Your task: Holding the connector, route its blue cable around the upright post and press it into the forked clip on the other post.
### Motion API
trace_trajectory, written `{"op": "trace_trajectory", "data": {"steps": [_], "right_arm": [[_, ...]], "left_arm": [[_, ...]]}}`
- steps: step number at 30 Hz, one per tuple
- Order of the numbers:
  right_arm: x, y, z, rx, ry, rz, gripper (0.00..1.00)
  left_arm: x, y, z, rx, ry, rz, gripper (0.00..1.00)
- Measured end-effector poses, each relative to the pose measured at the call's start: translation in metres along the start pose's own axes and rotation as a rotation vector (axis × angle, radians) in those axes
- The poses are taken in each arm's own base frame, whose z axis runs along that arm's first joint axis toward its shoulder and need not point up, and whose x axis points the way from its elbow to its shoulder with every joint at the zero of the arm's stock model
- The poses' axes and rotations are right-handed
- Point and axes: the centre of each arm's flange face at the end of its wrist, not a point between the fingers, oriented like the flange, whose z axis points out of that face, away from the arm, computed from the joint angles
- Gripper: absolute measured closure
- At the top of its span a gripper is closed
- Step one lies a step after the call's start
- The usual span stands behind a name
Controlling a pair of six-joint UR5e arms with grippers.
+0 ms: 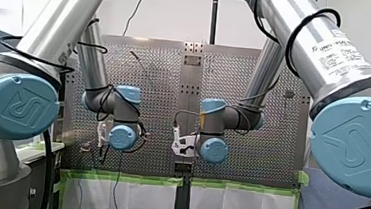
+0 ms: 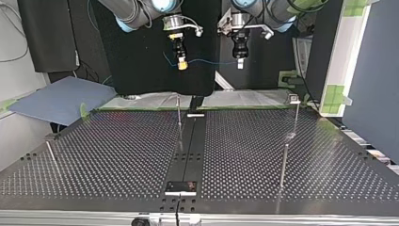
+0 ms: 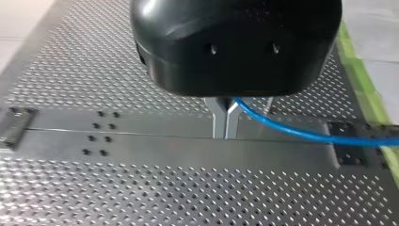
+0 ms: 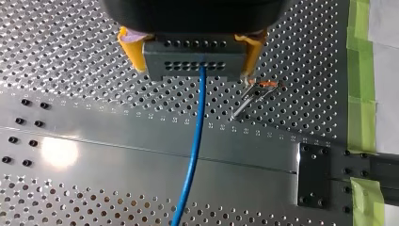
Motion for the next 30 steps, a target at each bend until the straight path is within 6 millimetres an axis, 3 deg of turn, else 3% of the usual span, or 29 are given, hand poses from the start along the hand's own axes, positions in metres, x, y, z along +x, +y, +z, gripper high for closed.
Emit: {"op": "trace_trajectory", "data": {"steps": [4, 24, 30], "right_arm": [[0.000, 0.000, 0.000, 0.000, 0.000, 0.000, 1.00], [-0.001, 0.001, 0.001, -0.003, -0.002, 0.001, 1.00], [-0.001, 0.017, 0.017, -0.065, -0.018, 0.028, 1.00]], "left_arm": [[0.004, 0.002, 0.009, -0.004, 0.027, 0.056, 1.00], [0.009, 0.007, 0.006, -0.002, 0.086, 0.181, 1.00], [-0.007, 0.009, 0.021, 0.000, 0.034, 0.113, 1.00]]}}
